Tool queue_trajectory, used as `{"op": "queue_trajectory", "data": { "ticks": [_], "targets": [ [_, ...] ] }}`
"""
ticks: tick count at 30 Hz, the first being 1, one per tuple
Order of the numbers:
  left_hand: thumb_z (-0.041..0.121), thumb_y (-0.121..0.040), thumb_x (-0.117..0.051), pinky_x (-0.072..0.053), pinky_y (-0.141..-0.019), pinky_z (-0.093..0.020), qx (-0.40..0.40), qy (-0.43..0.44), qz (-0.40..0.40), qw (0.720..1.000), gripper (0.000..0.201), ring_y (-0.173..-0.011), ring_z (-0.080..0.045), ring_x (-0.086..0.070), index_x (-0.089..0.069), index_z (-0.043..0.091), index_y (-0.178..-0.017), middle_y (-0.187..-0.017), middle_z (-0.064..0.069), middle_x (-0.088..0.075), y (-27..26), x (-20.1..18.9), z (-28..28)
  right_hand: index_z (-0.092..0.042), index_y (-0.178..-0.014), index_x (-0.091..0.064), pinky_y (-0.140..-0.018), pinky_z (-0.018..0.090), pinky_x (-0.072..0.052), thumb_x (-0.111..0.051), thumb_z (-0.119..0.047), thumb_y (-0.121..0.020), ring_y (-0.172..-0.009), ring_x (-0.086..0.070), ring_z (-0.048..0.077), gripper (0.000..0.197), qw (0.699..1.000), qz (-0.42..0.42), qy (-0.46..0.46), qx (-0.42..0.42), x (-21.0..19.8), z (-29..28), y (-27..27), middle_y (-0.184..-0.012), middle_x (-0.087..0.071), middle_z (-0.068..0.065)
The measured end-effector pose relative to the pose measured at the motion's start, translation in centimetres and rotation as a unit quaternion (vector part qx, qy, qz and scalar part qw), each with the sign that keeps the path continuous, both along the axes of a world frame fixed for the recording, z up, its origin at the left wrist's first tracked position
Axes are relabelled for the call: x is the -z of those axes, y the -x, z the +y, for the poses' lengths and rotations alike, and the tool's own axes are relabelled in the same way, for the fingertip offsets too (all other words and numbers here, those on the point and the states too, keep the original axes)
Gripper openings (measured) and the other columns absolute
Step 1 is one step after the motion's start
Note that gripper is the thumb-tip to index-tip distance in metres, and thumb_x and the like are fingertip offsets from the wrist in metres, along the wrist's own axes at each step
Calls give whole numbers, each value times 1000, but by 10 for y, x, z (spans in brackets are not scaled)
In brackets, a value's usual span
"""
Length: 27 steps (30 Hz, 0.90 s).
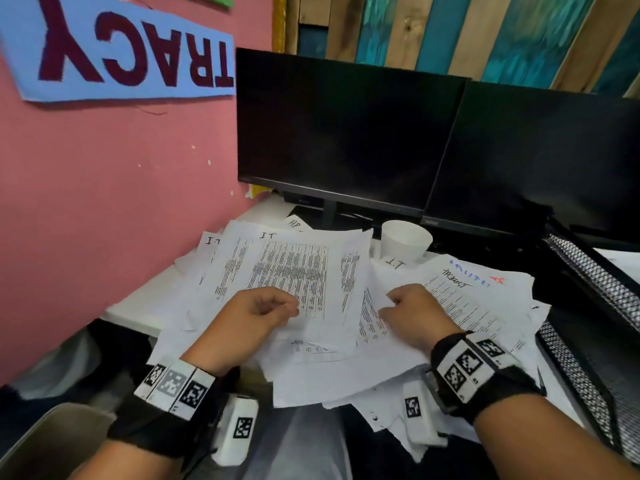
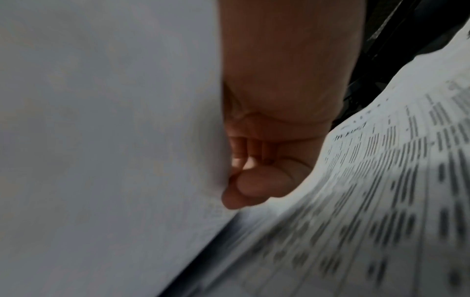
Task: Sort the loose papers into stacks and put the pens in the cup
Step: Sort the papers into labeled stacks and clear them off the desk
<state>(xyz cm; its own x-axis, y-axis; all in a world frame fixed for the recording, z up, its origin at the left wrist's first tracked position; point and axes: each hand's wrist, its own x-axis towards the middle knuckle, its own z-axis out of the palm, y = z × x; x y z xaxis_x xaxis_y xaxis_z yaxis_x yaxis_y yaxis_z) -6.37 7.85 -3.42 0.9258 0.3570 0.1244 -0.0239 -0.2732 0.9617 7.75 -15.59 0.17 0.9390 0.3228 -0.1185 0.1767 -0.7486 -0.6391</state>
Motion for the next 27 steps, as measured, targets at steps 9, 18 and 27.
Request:
{"op": "queue_trajectory", "data": {
  "ticks": [9,18,27],
  "targets": [
    [19,-91,-78,-53,-101,-34,-6,-54,52,997,9,-97,-6,-73,-80,27,-94,-97,12,-80,4,5,5,-18,-89,-73,-53,27,-40,-50,-22,-108,-64,-63,21,29,981,-151,-79,94,-60,-86,-5,-76,-70,3],
    [44,-73,-88,-50,-104,-38,9,-215,175,961,51,-117,-11,-61,-66,45,-119,-128,20,-65,-8,6,-19,-16,-112,-75,-87,49,-62,-49,-5,-107,-94,-78,32,28,893,30,-393,217,-47,-133,-10,-104,-81,12],
    [62,-67,-69,-38,-109,-46,19,-426,289,857,72,-122,-14,-57,-52,54,-136,-130,21,-63,-34,-13,-45,-11,-114,-73,-80,44,-60,-46,-3,-108,-94,-76,33,28,884,107,-408,200,-22,-125,2,-103,-81,14]
  ]
}}
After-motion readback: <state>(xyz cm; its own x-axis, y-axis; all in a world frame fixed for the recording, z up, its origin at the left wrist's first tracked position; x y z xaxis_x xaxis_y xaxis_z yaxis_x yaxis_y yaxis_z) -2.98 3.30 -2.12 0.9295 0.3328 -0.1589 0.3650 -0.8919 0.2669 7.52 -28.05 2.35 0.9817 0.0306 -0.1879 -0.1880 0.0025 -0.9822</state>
